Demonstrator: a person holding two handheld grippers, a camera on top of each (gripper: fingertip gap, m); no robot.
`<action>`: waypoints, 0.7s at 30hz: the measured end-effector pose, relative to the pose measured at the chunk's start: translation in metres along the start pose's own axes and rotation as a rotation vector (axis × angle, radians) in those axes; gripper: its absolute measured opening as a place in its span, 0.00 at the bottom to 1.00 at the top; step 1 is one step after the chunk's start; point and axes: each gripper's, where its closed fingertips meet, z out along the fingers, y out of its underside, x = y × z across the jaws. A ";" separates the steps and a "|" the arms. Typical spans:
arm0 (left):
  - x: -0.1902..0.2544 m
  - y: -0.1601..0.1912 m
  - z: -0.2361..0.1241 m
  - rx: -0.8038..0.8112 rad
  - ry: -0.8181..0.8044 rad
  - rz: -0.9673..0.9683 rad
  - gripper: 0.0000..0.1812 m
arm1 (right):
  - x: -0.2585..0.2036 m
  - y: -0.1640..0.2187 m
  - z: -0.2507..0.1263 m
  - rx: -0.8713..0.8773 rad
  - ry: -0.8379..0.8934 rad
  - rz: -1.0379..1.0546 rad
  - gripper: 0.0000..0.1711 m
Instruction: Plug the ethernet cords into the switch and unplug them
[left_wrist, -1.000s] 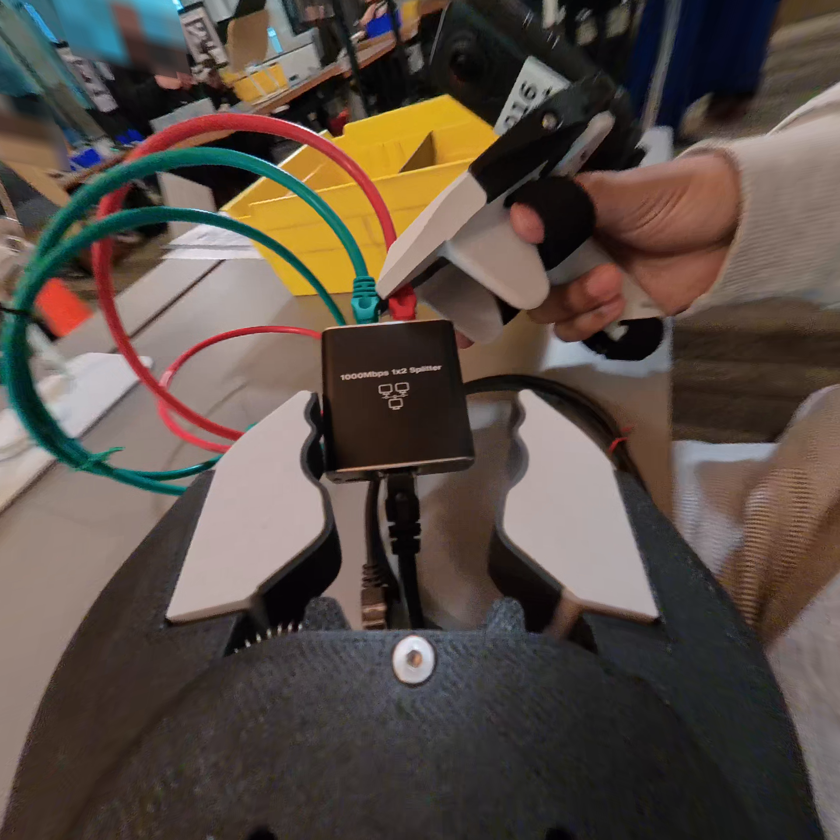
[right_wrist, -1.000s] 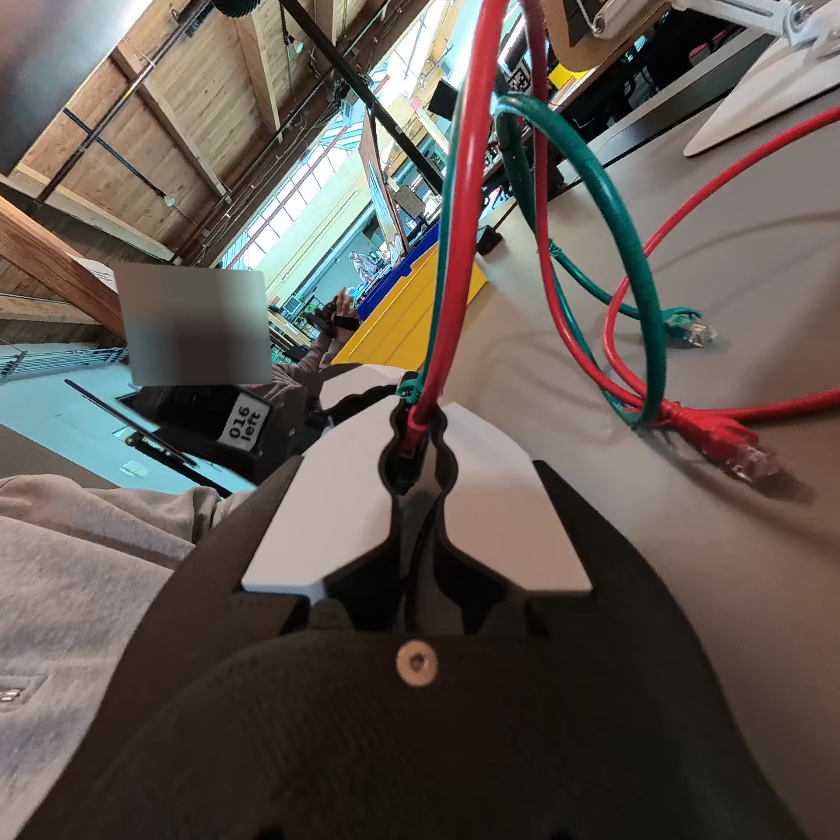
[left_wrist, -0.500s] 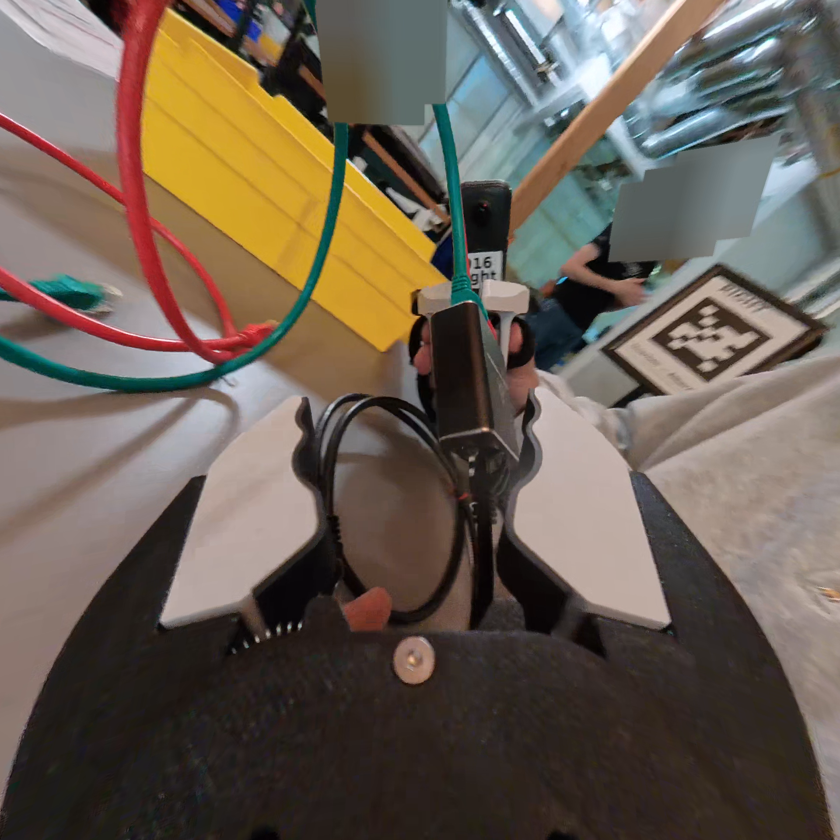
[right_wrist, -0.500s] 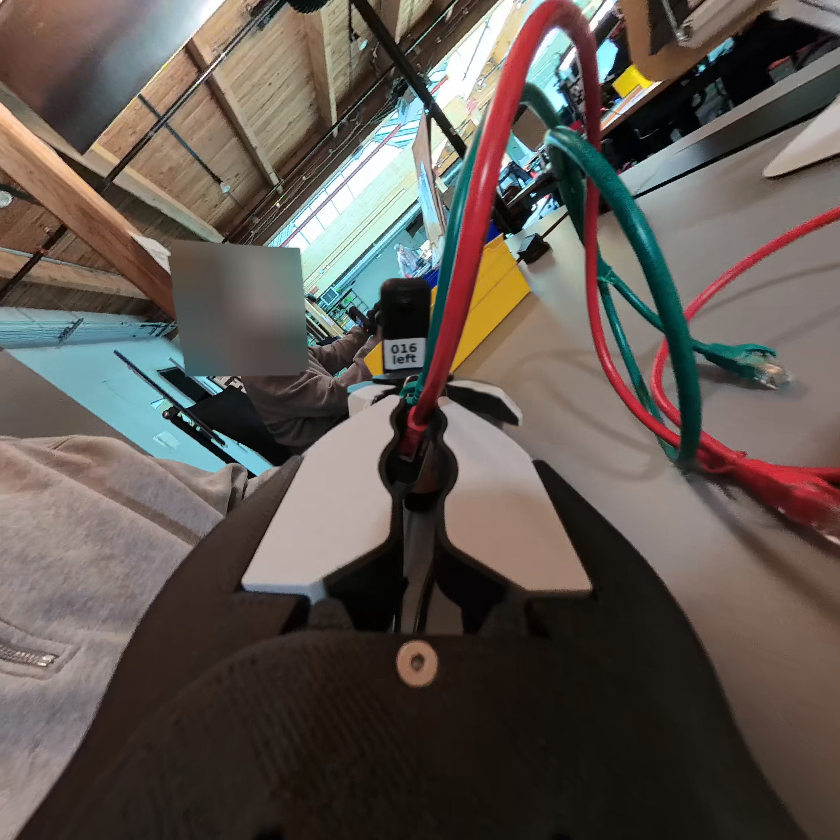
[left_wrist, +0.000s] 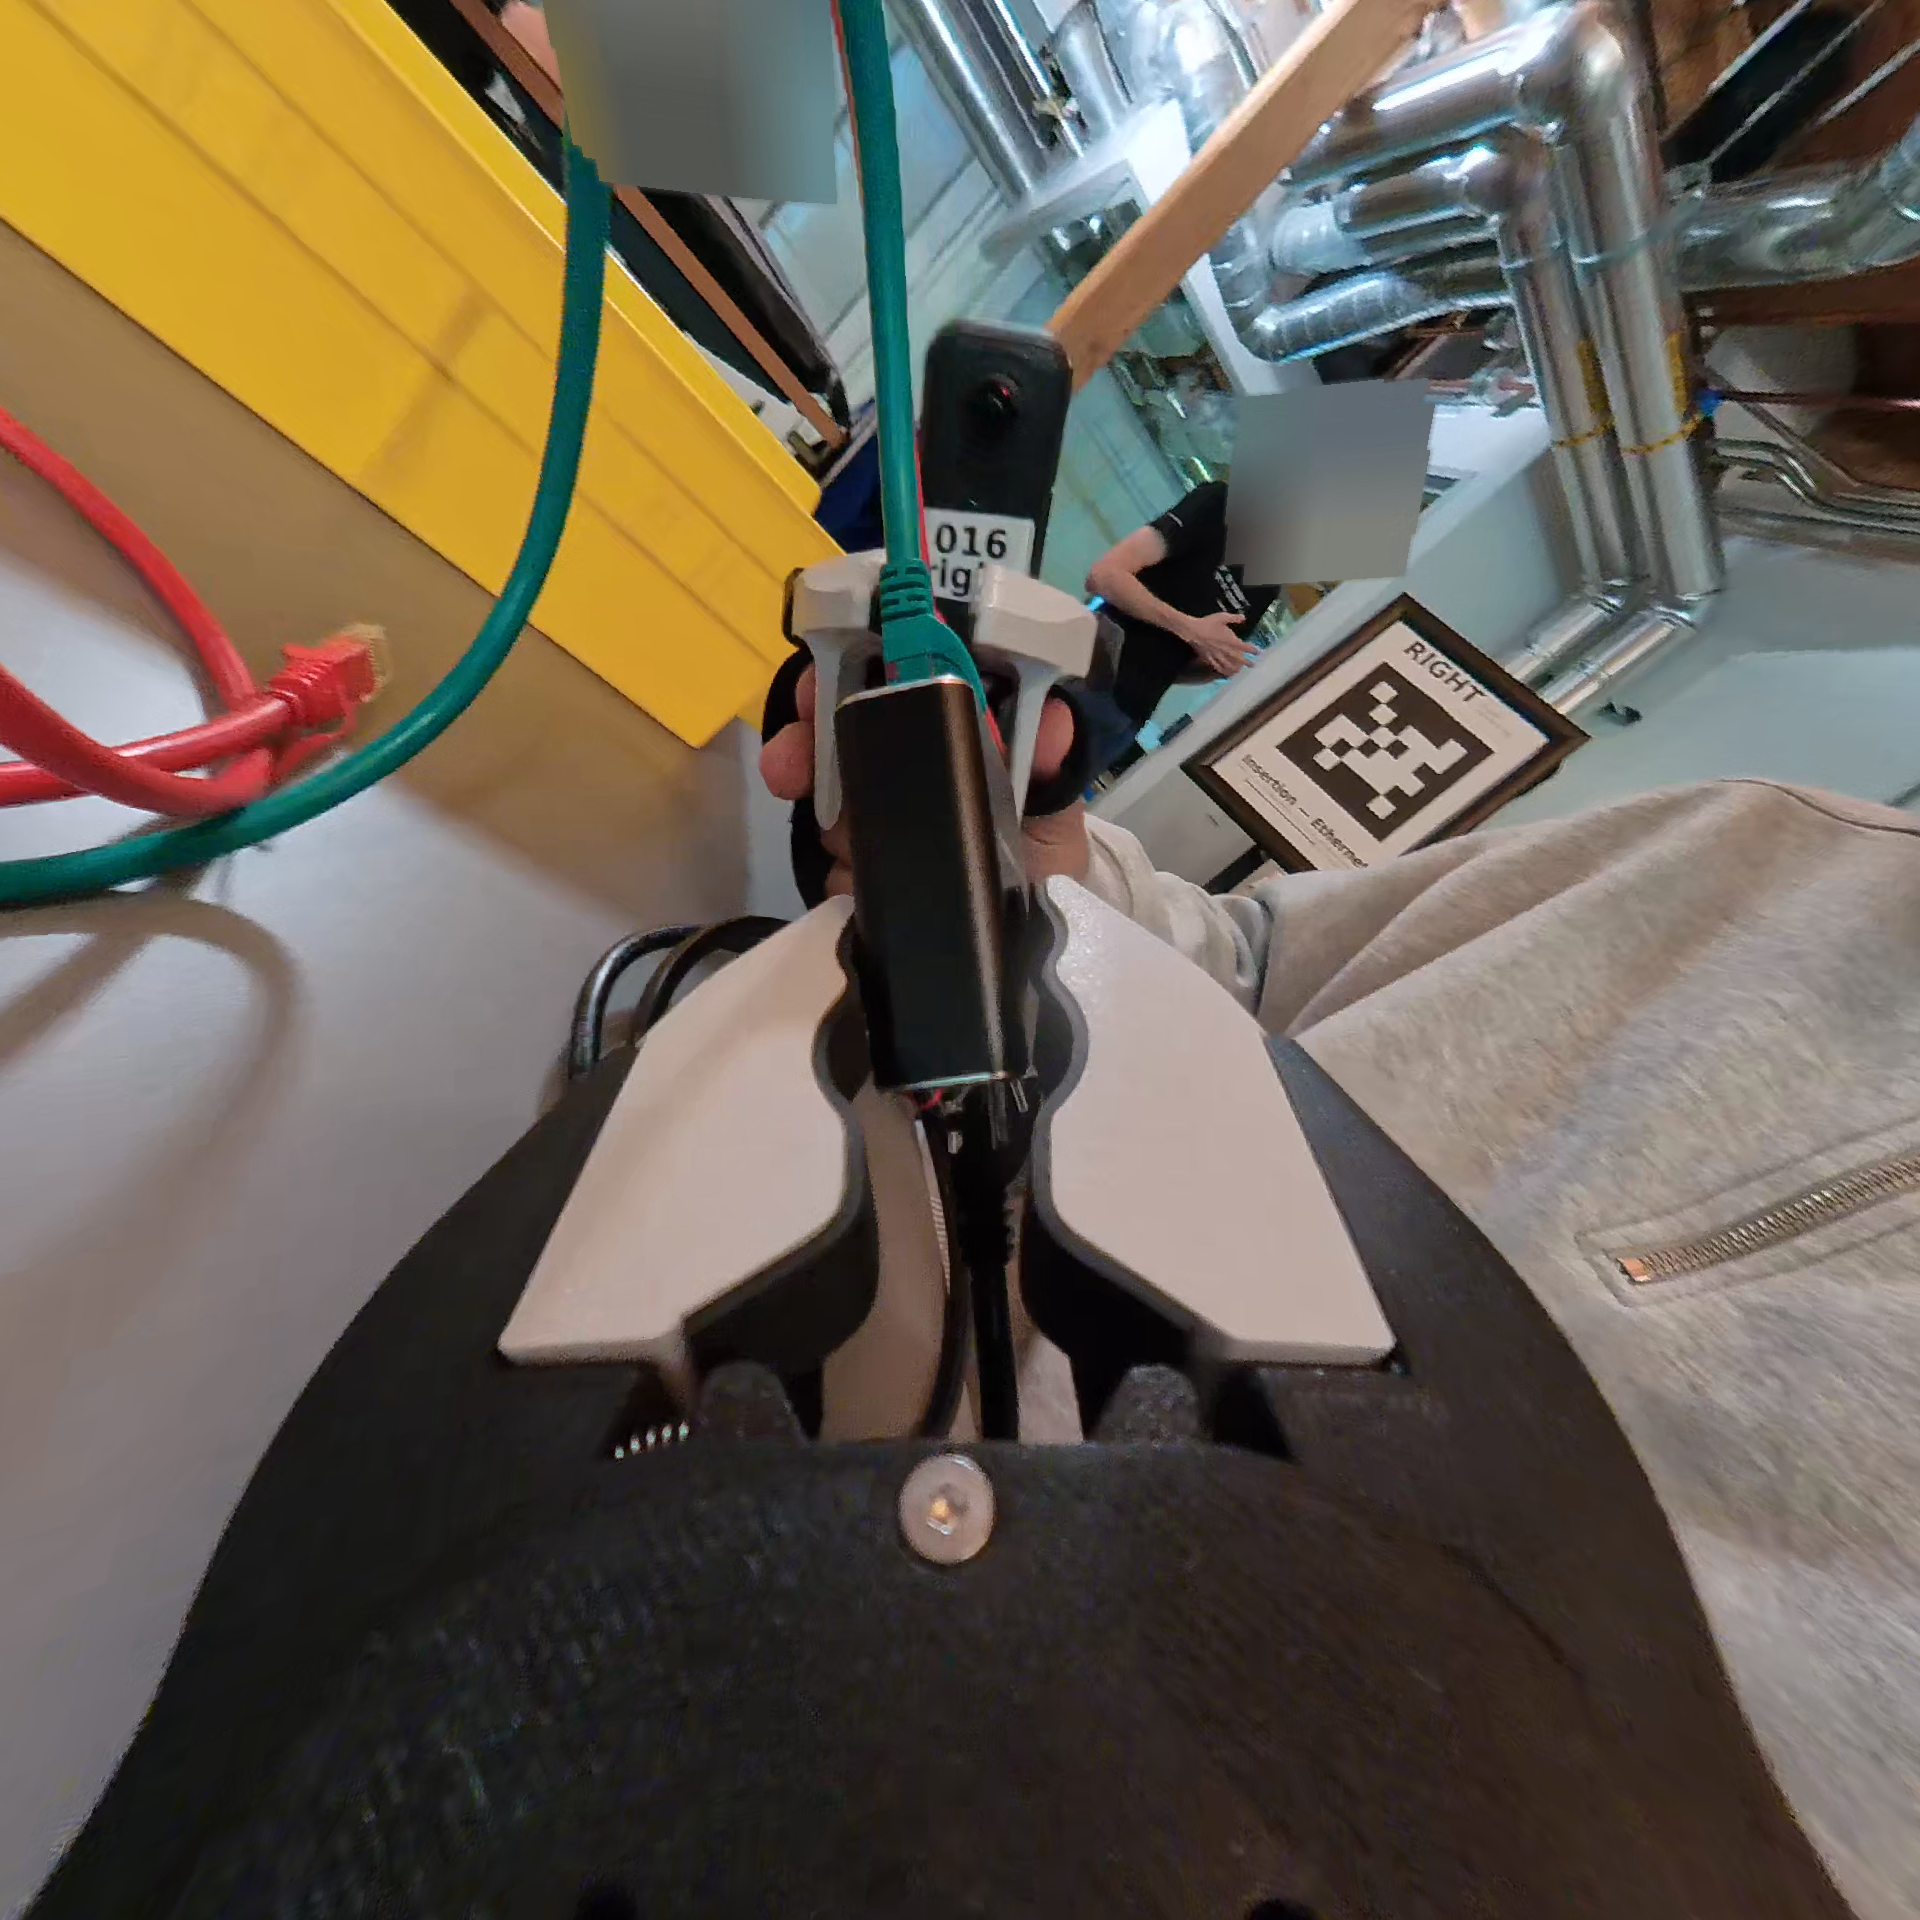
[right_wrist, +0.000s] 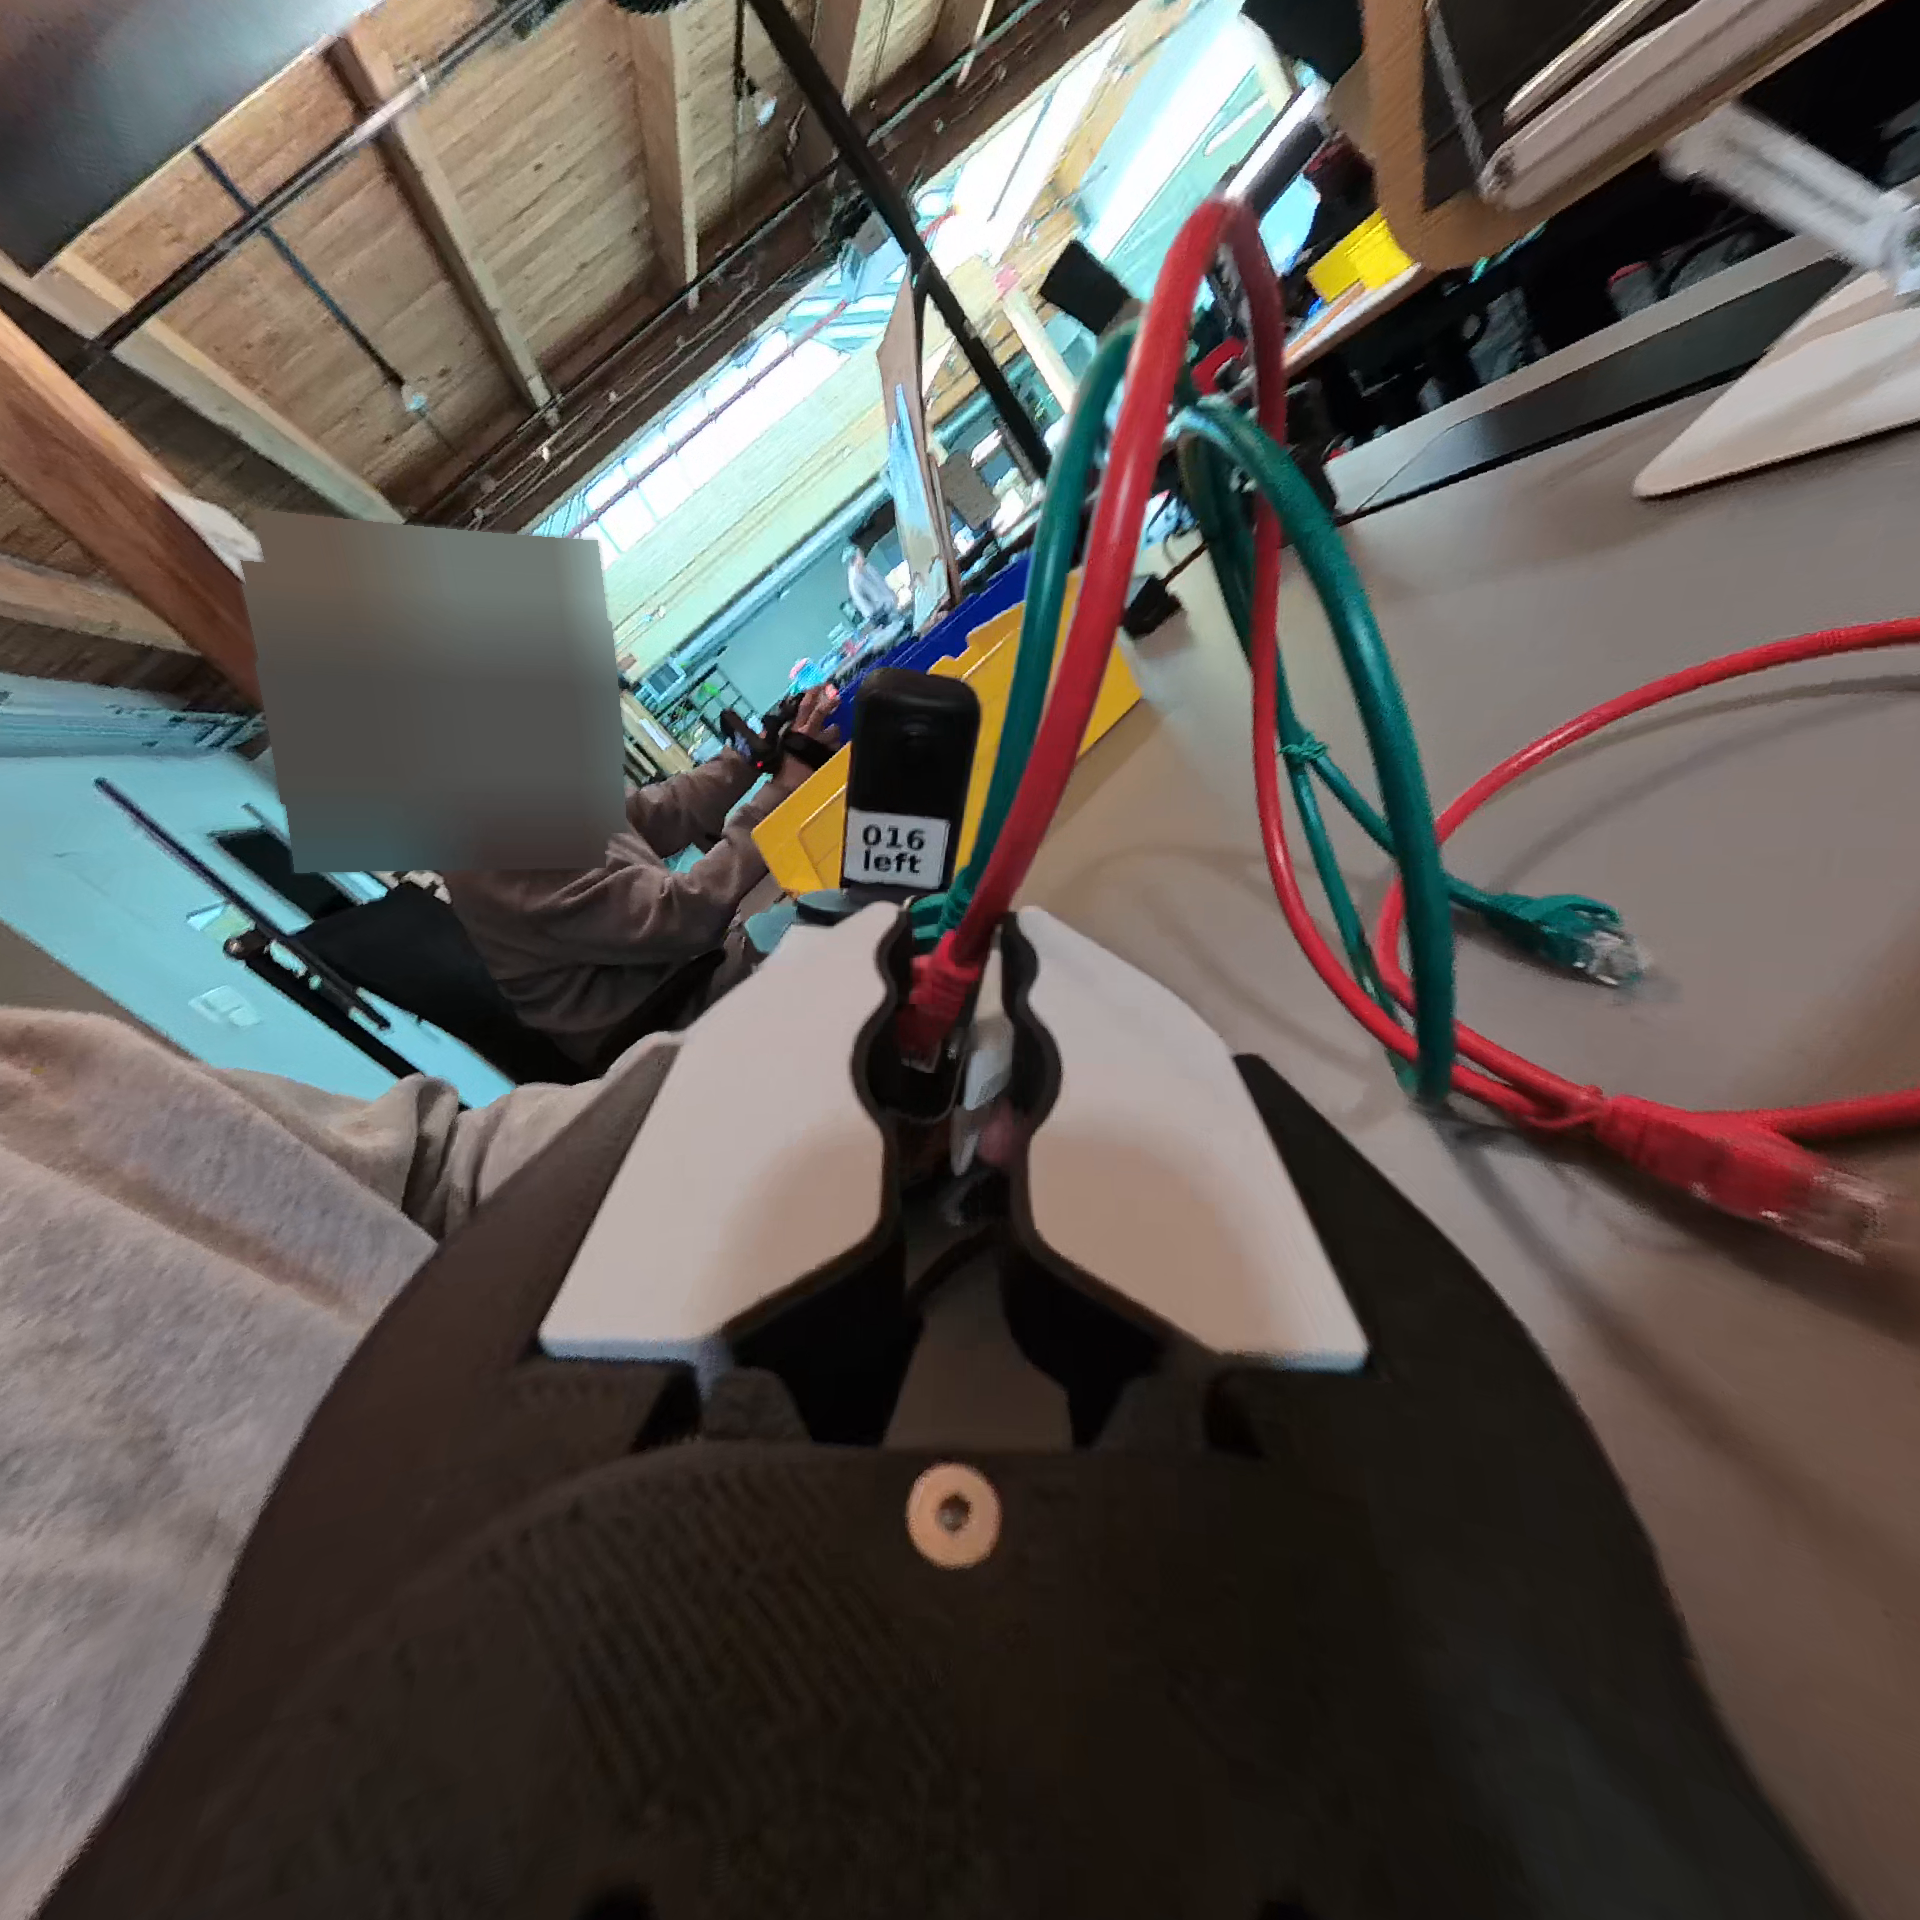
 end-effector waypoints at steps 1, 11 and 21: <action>-0.002 -0.002 -0.002 0.017 -0.014 -0.001 0.15 | 0.003 -0.005 -0.003 0.033 0.015 0.005 0.13; -0.008 -0.016 -0.012 0.108 -0.029 -0.024 0.15 | 0.014 0.006 -0.002 -0.047 0.131 -0.132 0.30; -0.004 -0.009 -0.007 0.046 -0.067 0.082 0.15 | 0.001 0.018 0.001 -0.126 0.078 -0.210 0.19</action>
